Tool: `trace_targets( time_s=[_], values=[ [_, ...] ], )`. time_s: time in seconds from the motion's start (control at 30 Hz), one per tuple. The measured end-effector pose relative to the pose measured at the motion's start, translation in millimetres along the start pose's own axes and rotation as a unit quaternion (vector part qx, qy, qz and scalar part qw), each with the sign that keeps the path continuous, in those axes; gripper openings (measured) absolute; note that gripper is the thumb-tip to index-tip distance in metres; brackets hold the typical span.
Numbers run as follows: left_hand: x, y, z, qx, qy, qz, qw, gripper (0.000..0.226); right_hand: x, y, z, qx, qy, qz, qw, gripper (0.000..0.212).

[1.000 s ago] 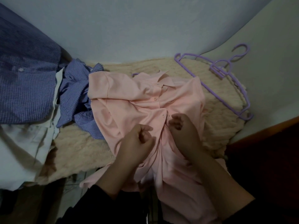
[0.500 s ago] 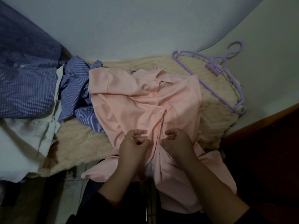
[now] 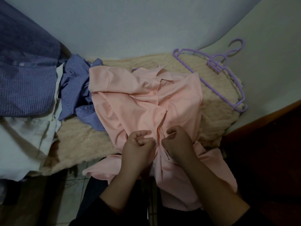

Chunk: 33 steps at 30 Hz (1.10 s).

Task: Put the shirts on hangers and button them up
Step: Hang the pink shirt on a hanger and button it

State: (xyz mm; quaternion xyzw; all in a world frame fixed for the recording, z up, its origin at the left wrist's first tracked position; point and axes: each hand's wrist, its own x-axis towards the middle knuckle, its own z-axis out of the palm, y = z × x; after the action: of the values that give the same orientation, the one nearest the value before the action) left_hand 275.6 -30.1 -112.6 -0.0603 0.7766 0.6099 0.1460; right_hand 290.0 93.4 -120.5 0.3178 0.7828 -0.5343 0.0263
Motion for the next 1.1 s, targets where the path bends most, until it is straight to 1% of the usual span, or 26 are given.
trace_targets(
  time_s=[0.07,0.17,0.27,0.37,0.47,0.53,0.63,0.77,0.83,0.93,1.03,1.1],
  values=[
    [-0.9,1.3,0.6,-0.001,-0.004,0.004,1.000,0.021,-1.1,-0.4,2.9,0.012,0.007,-0.004,1.000,0.029],
    [-1.7,1.5,0.7,0.022,0.002,0.017,1.000,0.022,-3.2,-2.5,8.6,0.098,-0.023,0.042,0.994,0.035],
    [-1.1,1.2,-0.6,0.030,0.007,0.017,0.999,0.022,-4.4,-5.4,3.1,0.145,-0.030,0.054,0.987,0.032],
    [-1.1,2.9,-1.0,0.024,-0.001,0.026,0.999,0.024,-5.9,-9.1,-4.9,0.136,-0.054,0.038,0.988,0.024],
    [1.0,1.1,-0.8,0.002,-0.006,0.028,1.000,0.020,-5.1,-9.2,-8.2,0.144,-0.076,0.031,0.986,0.020],
    [2.2,-0.6,-0.4,-0.018,-0.012,0.026,0.999,0.019,-4.9,-8.9,-9.0,0.153,-0.086,0.015,0.984,0.023],
    [3.9,-0.9,1.3,-0.040,-0.024,0.028,0.999,0.025,-6.0,-8.9,-9.2,0.137,-0.091,-0.031,0.986,0.027],
    [7.5,-5.6,2.7,-0.025,-0.013,0.037,0.999,0.021,-7.2,-6.5,-7.6,0.117,-0.090,-0.085,0.985,0.029],
    [8.7,-8.1,2.3,-0.016,-0.007,0.039,0.999,0.019,-7.3,-6.1,-5.4,0.126,-0.090,-0.083,0.984,0.032],
    [8.7,-8.7,2.4,-0.036,-0.011,0.034,0.999,0.020,-7.2,-5.6,-4.1,0.123,-0.094,-0.076,0.985,0.034],
    [8.4,-8.3,3.7,-0.047,-0.013,0.043,0.998,0.022,-6.3,-4.1,-4.9,0.088,-0.090,-0.085,0.988,0.021],
    [7.4,-9.0,5.4,-0.038,-0.016,0.051,0.998,0.023,-4.7,-2.4,-4.1,0.084,-0.082,-0.075,0.990,0.016]
  ],
)
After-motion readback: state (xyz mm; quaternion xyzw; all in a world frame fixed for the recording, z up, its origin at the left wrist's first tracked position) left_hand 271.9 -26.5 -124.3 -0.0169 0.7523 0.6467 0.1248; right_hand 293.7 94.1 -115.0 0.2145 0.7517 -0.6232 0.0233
